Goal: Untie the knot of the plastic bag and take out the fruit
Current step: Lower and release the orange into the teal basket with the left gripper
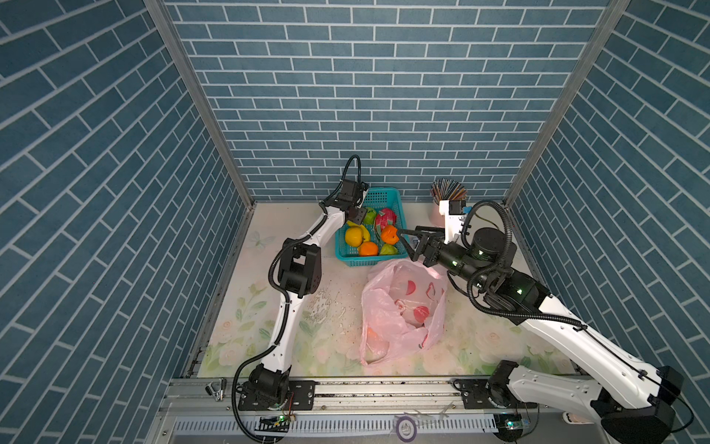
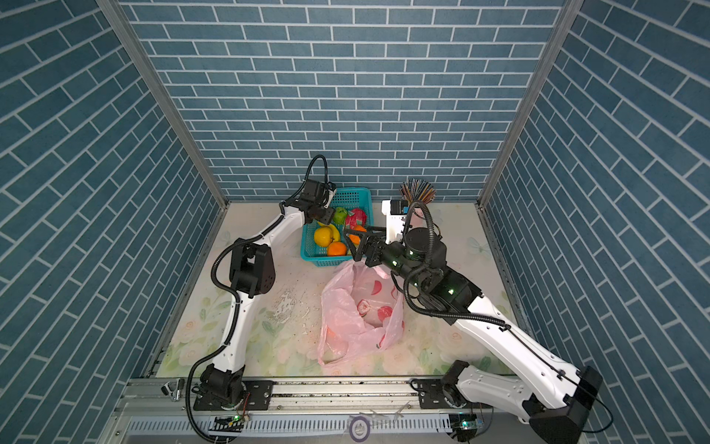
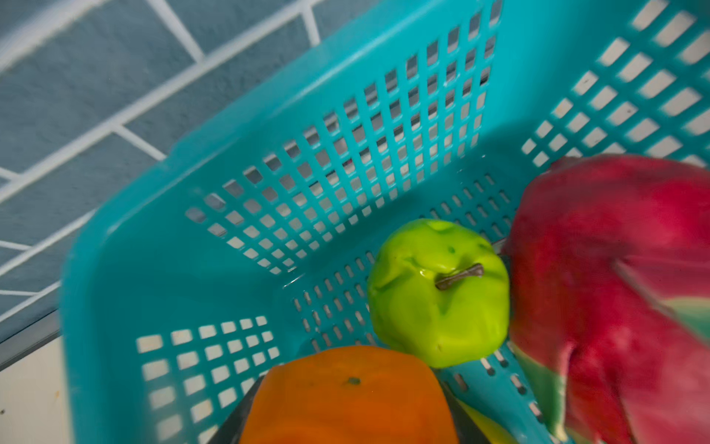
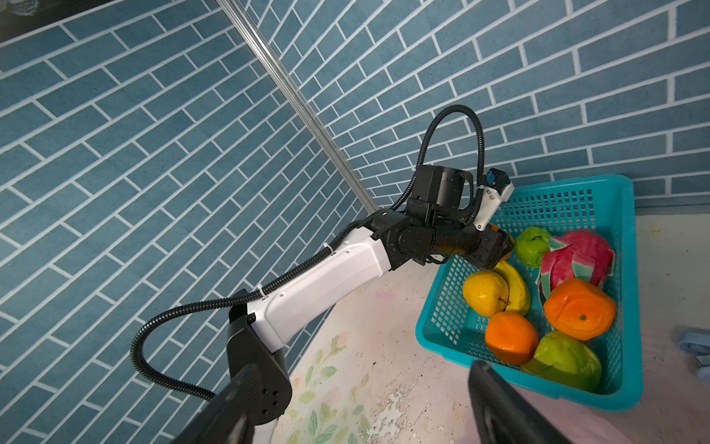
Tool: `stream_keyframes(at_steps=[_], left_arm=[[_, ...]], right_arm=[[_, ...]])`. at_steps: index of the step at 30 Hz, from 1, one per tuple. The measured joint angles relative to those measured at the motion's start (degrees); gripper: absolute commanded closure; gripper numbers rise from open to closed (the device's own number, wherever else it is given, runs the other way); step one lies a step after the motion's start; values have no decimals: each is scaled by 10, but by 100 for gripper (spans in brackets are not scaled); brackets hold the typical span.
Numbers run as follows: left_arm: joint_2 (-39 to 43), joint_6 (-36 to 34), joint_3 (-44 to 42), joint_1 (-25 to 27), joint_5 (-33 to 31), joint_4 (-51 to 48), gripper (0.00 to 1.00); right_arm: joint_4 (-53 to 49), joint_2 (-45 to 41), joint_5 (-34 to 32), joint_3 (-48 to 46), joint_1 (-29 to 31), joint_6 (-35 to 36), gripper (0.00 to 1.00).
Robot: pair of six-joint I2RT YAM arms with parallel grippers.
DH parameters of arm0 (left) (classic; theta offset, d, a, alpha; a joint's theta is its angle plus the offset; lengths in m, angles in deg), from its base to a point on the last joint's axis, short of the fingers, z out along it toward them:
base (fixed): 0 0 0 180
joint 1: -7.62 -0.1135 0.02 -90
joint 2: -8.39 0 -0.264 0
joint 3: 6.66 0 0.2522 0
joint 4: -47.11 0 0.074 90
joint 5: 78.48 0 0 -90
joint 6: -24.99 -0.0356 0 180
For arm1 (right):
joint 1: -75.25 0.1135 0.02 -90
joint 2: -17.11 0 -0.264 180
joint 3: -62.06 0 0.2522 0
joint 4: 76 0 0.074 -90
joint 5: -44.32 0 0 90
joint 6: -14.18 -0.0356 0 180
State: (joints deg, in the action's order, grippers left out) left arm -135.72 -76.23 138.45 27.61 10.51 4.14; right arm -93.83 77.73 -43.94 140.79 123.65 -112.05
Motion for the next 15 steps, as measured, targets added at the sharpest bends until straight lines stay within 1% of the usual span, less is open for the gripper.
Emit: stream_keyframes(at_steps=[4, 5, 8, 9, 11, 14, 15], left_arm=[[-15, -7, 10, 1, 0, -1, 49], [-18, -9, 12, 1, 0, 0, 46], [-20, -13, 17, 1, 2, -1, 27], [-20, -14, 18, 2, 4, -1, 22], [-20, -14, 18, 2, 7, -1, 19], [-20, -17, 18, 1, 10, -1, 18], [-20, -17, 18, 1, 11, -1, 16]], right_arm=[[-5, 4, 0, 0, -1, 0, 15], [-6, 4, 0, 0, -1, 0, 15], [-7, 4, 0, 0, -1, 0, 15], [-6, 4, 0, 0, -1, 0, 15], [-6, 4, 0, 0, -1, 0, 15], [-6, 4, 0, 0, -1, 0, 15], [-6, 4, 0, 0, -1, 0, 15]])
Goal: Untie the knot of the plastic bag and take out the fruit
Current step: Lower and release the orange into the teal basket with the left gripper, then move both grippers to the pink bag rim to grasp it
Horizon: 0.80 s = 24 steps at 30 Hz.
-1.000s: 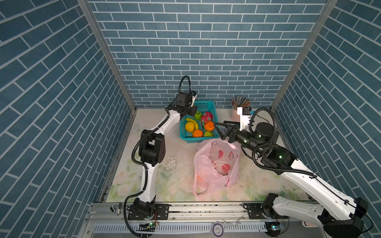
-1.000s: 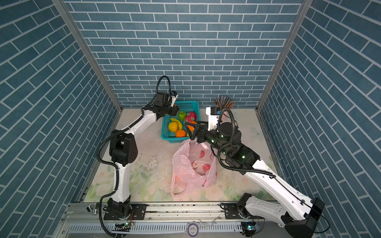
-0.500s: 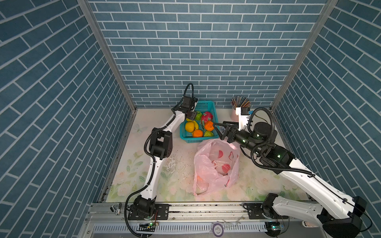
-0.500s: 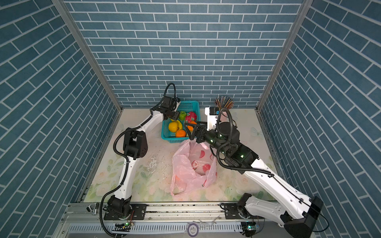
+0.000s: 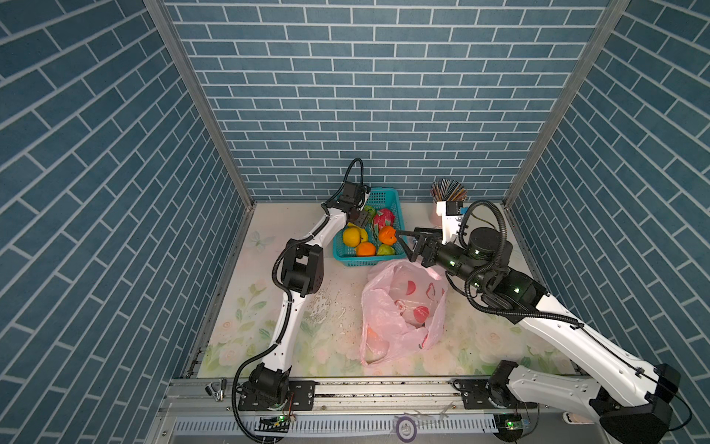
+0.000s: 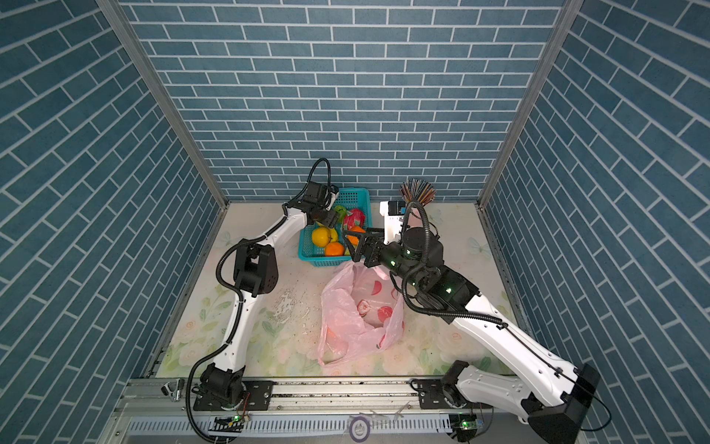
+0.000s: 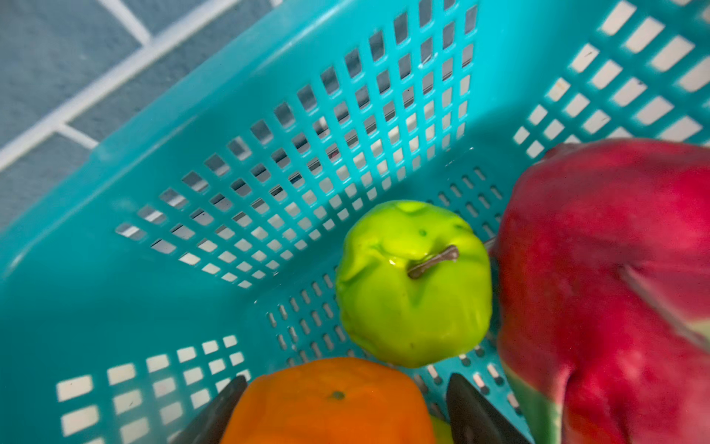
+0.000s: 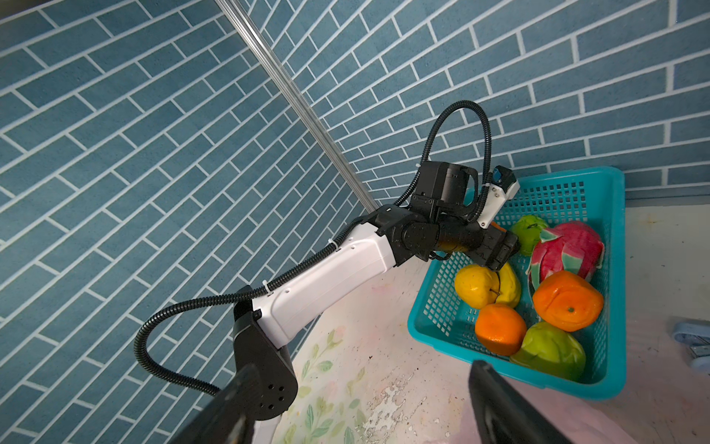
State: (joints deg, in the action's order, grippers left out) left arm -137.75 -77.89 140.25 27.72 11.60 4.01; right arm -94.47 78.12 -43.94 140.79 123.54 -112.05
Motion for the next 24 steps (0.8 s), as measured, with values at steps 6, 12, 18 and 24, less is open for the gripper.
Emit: stream_keyframes(at_steps=[6, 12, 18, 24], left_arm=[[14, 0, 0, -1, 1, -5, 13], [99, 7, -34, -1, 12, -3, 13], [256, 31, -143, -1, 44, 42, 14], [406, 63, -276, 0, 91, 98, 14]], right_arm=[[0, 0, 0, 0, 0, -1, 15], [0, 0, 0, 0, 0, -10, 15], [0, -2, 1, 0, 0, -12, 15], [-3, -12, 2, 0, 0, -15, 16]])
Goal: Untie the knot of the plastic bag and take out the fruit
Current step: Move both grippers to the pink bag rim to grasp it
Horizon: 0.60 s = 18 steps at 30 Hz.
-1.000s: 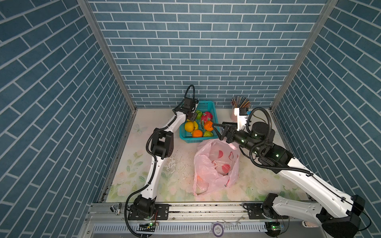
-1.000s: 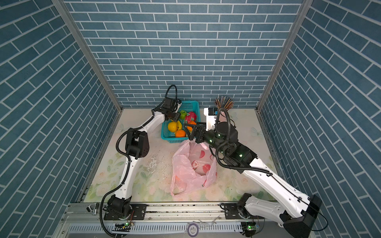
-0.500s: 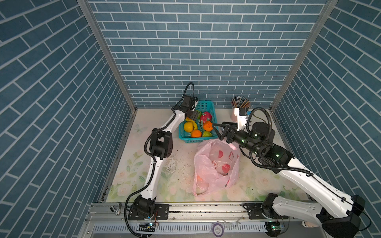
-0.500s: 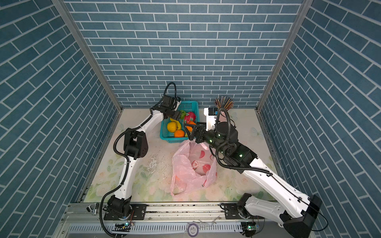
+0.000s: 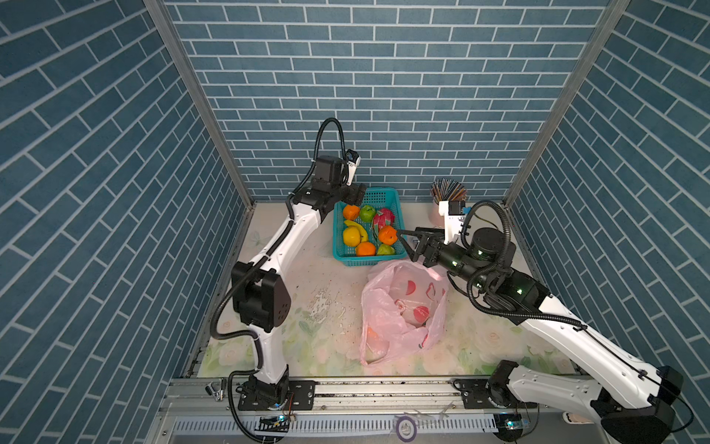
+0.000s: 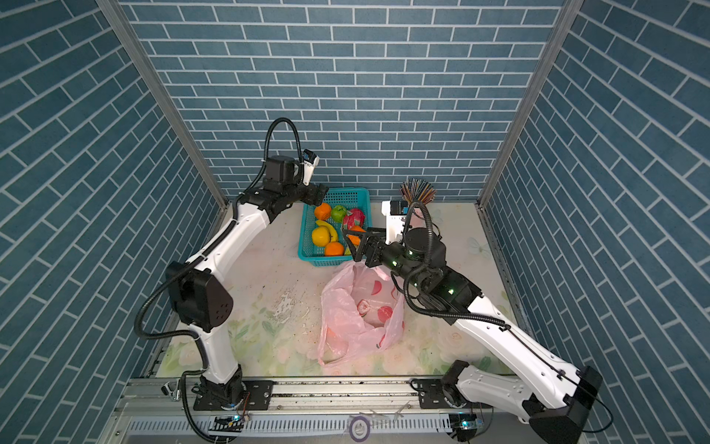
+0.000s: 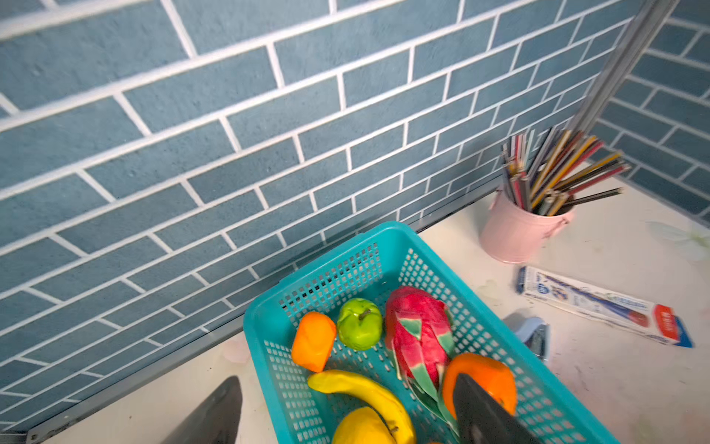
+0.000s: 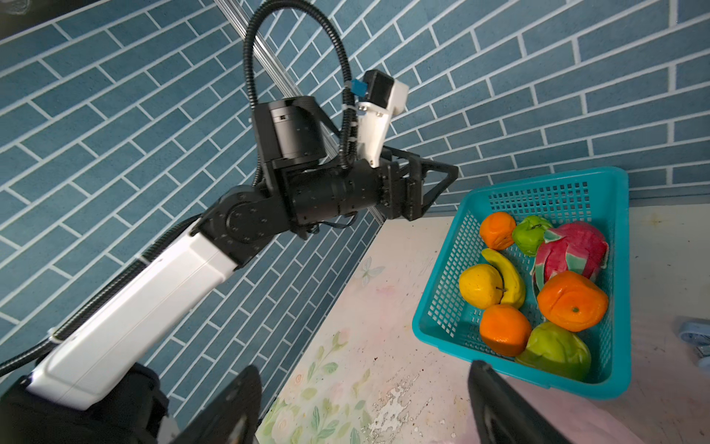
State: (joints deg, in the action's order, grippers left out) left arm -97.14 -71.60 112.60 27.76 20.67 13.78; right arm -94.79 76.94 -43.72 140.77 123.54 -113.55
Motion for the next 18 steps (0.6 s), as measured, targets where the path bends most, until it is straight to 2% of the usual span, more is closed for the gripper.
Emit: stream_keyframes(at_steps=[7, 11, 14, 18], left_arm=[[210, 57, -221, 12, 64, 74, 14], [343, 98, -330, 33, 90, 111, 14], [421, 117, -377, 65, 86, 115, 14], [482, 136, -413, 123, 63, 94, 14]], right_arm=[[-4, -26, 14, -10, 0, -14, 18], [-12, -47, 43, -18, 0, -14, 20], [-17, -66, 75, -24, 2, -13, 22], [-27, -84, 113, -30, 15, -7, 25]])
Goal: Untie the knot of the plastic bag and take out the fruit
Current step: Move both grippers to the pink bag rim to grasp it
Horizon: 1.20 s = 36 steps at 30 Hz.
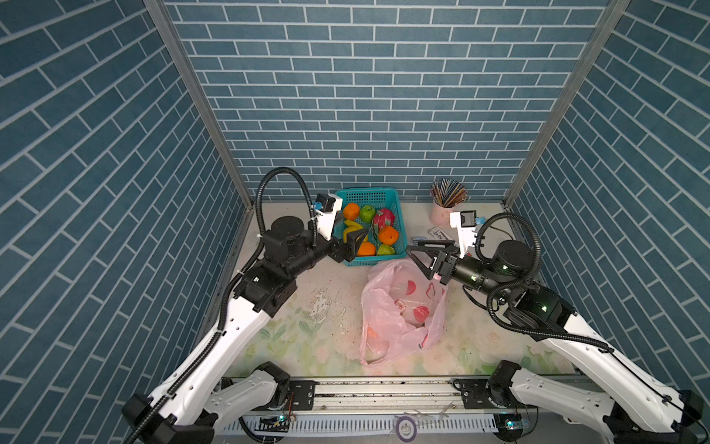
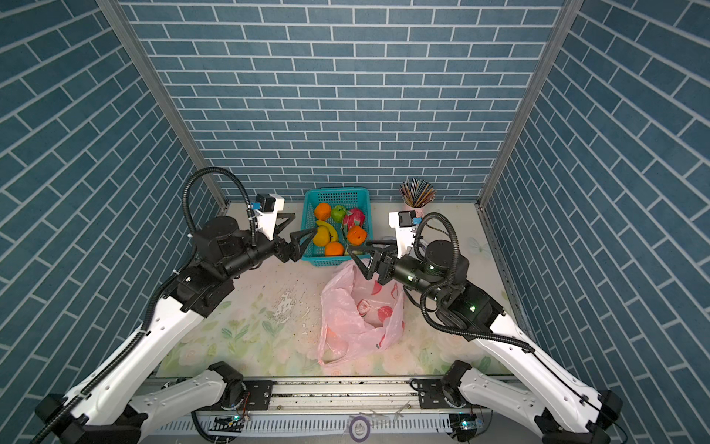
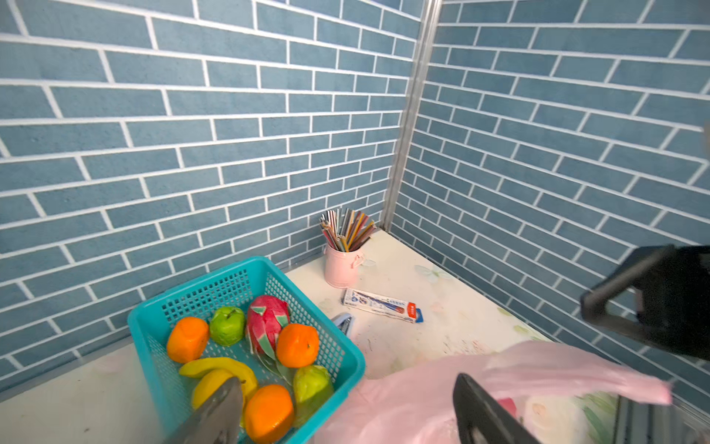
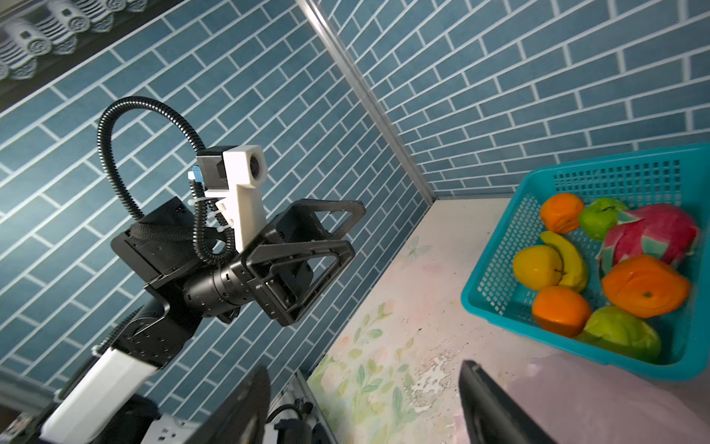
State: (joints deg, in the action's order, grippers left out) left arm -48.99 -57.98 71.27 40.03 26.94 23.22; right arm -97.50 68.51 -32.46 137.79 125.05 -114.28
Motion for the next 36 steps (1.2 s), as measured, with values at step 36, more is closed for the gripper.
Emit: stream_keyframes(at_steps=[36], left_arm=[[-25, 260, -283, 302, -173, -82, 48]], right_arm=[[-207, 92, -171, -140, 192, 68, 50]])
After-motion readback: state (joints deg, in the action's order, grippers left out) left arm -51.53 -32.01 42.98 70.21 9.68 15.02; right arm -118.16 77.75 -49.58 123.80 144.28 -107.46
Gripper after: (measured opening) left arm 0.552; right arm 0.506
